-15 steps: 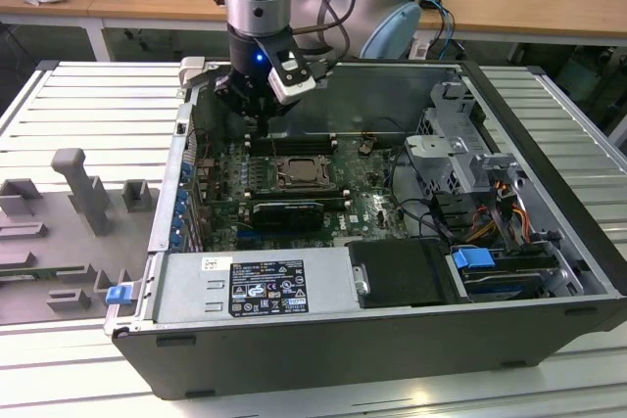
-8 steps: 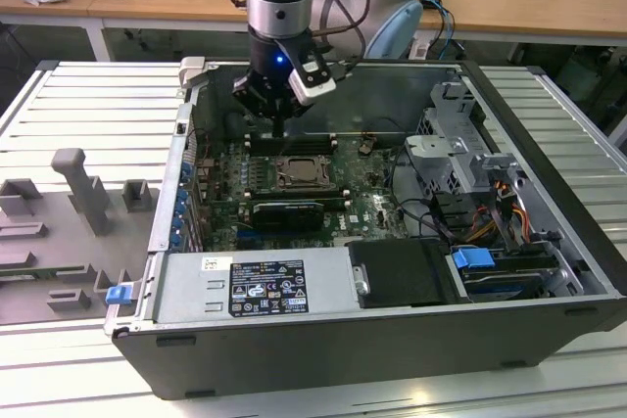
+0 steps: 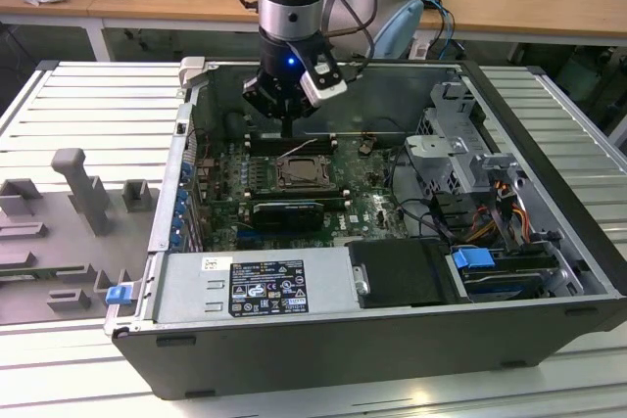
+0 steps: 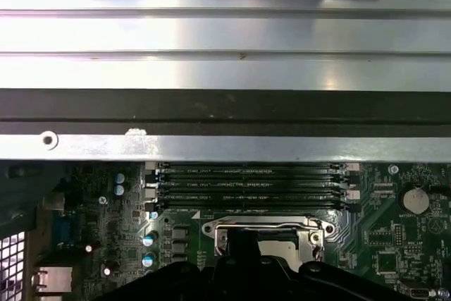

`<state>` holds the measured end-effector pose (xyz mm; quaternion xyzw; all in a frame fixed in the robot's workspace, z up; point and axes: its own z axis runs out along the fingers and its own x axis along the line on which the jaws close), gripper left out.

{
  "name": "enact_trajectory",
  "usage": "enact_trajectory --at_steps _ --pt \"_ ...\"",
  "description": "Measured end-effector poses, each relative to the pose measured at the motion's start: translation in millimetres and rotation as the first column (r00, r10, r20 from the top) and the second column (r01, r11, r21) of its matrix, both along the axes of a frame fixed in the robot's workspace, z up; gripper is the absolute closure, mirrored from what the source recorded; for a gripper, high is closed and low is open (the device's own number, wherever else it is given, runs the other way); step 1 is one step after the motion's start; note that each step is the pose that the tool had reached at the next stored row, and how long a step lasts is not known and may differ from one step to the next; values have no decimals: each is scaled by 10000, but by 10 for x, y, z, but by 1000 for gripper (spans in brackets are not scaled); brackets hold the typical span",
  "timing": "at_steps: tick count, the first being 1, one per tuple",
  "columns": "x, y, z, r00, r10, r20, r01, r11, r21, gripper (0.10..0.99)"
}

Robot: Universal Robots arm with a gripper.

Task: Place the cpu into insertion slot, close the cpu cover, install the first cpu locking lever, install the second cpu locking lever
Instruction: 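Install the first cpu locking lever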

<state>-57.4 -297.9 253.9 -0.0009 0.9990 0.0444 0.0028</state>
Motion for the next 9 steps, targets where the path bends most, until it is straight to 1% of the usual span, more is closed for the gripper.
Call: enact_trajectory --at_steps 2,3,6,9 --pt "1 0 -2 10000 41 13 -41 10000 81 980" --pt "3 1 -6 10000 59 21 -59 9999 99 980" --pt "17 0 -22 9998 192 31 -192 9998 108 980" --pt "99 16 -72 9997 224 34 -224 9997 109 980"
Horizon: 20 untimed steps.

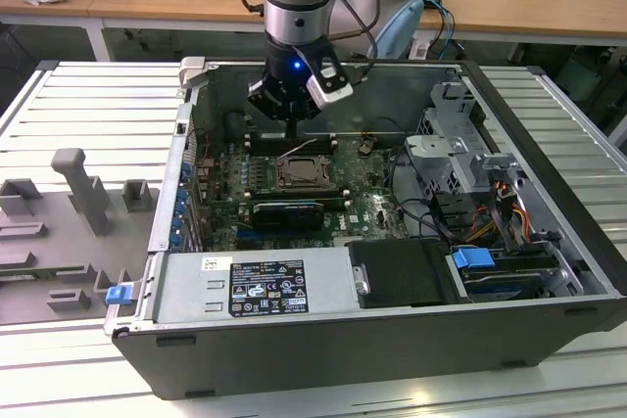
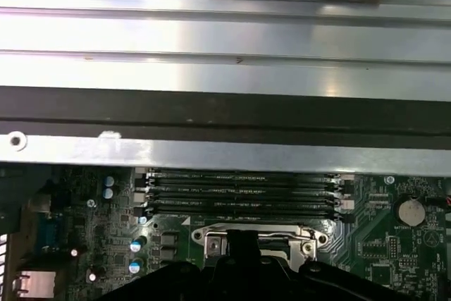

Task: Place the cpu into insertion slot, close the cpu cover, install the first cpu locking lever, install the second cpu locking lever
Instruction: 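Install the first cpu locking lever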

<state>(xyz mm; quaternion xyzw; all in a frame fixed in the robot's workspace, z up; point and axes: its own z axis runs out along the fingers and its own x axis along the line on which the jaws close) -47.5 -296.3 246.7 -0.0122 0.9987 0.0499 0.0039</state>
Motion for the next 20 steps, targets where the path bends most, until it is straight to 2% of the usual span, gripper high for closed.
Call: enact_trajectory --at_steps 8,20 --pt "74 42 -137 10000 35 0 -35 10000 -1 980" --pt "179 67 -196 10000 48 0 -48 10000 0 980"
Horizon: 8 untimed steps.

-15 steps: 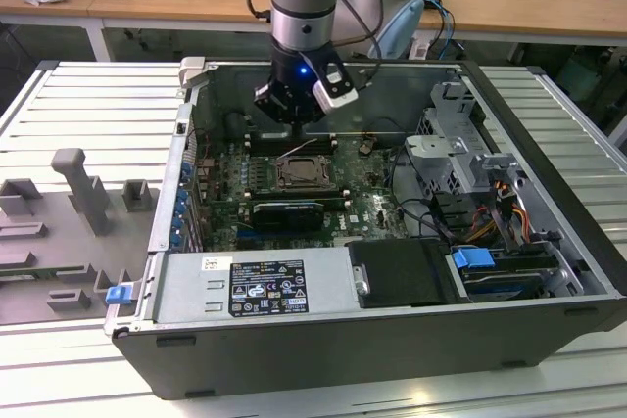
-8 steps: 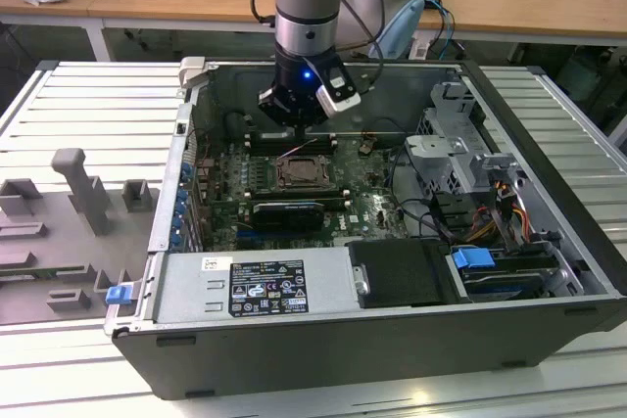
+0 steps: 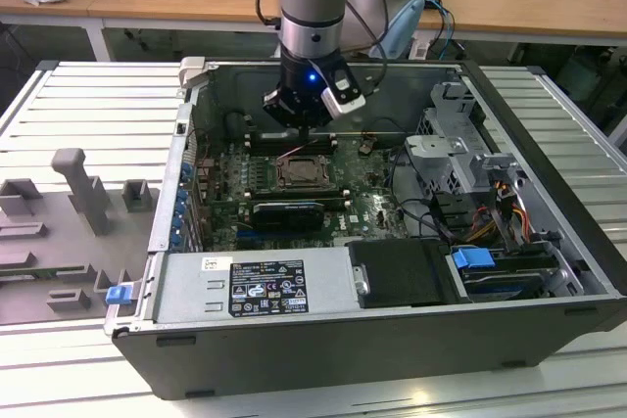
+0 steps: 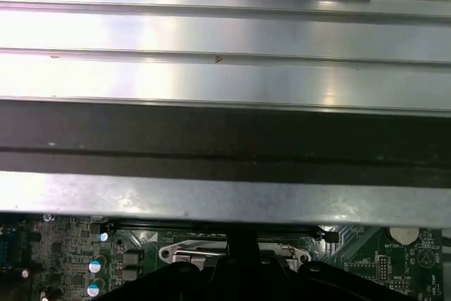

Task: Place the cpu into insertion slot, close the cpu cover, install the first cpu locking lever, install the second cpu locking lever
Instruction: 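Install the first cpu locking lever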

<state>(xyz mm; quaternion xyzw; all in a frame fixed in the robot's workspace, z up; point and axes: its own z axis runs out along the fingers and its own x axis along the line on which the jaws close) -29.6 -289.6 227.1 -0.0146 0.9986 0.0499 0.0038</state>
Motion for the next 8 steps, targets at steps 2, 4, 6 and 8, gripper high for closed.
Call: enact_trajectory --at_steps 2,4,6,8 --pt "25 1 -15 10000 1 1 -1 10000 0 980" --pt "42 1 -27 10000 5 0 -5 10000 30 980" --pt "55 2 -39 10000 5 1 -5 9999 124 980" --pt "65 2 -50 10000 4 0 -4 9998 182 980"
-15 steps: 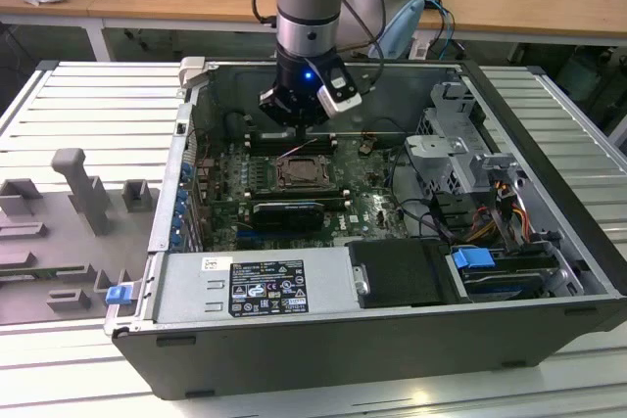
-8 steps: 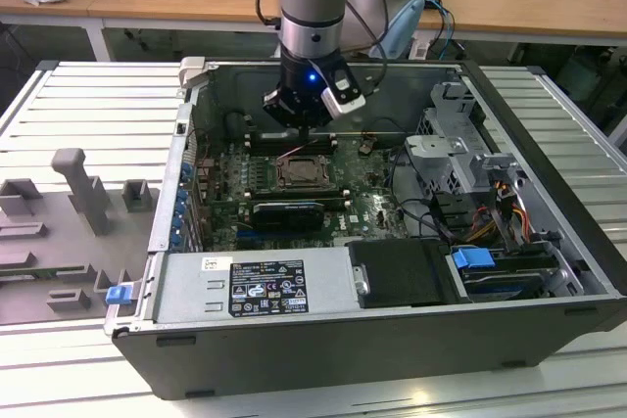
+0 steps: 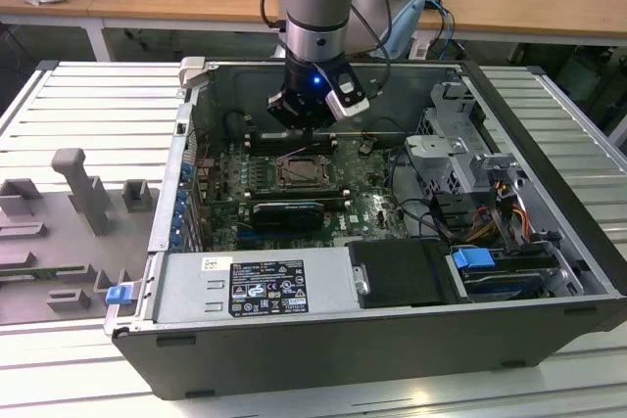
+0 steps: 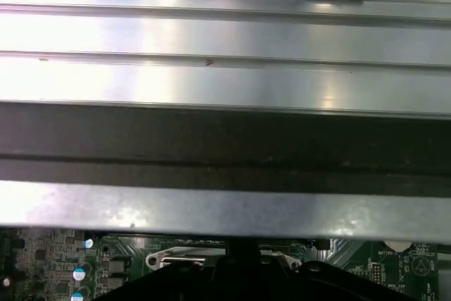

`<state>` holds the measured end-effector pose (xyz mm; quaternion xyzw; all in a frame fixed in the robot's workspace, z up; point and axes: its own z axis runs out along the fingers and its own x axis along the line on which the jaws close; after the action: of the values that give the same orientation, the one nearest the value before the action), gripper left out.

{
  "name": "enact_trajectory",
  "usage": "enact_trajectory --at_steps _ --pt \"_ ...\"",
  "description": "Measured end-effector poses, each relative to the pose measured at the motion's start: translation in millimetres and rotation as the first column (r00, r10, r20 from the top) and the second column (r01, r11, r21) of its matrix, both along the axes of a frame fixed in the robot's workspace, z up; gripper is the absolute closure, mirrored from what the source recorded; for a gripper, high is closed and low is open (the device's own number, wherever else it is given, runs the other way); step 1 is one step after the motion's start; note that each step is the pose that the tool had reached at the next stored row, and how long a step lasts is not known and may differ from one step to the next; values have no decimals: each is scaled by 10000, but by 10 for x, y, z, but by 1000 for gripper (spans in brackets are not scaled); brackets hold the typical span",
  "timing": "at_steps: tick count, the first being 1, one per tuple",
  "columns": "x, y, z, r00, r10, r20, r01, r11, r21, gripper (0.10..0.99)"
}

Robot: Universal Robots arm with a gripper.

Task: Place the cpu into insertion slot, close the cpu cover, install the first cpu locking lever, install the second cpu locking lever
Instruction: 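Install the first cpu locking lever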

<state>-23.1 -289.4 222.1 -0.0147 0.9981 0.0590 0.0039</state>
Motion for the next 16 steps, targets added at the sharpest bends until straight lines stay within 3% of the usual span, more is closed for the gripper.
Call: enact_trajectory --at_steps 16 --pt "57 0 -159 10000 -6 0 6 10000 21 980"
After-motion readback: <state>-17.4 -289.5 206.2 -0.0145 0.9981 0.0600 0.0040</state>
